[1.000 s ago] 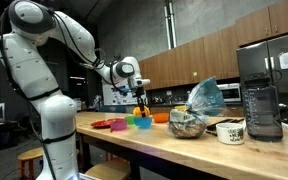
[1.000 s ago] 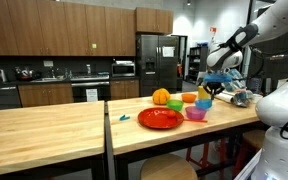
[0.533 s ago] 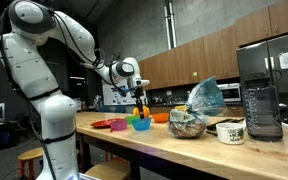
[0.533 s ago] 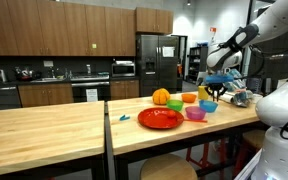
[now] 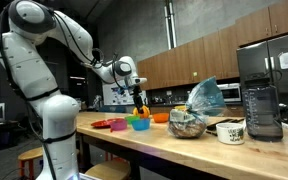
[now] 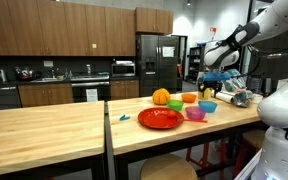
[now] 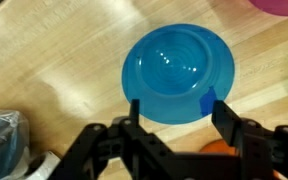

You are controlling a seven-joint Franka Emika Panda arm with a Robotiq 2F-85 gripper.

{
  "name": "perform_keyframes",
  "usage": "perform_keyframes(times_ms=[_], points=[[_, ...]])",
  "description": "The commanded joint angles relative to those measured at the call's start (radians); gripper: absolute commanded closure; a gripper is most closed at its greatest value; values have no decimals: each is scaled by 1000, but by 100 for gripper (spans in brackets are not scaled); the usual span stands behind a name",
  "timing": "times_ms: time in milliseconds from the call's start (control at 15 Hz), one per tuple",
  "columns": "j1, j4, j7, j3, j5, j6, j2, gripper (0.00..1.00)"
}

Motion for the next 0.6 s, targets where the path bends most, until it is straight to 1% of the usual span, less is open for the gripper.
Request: perform_keyframes(times_ms=[0,267,533], points=[[55,-11,-127,-7,45,21,-52,1],[110,-16,-236,9,95,9,-86,0],[174,-11,-326,29,141,-7,-72,0]])
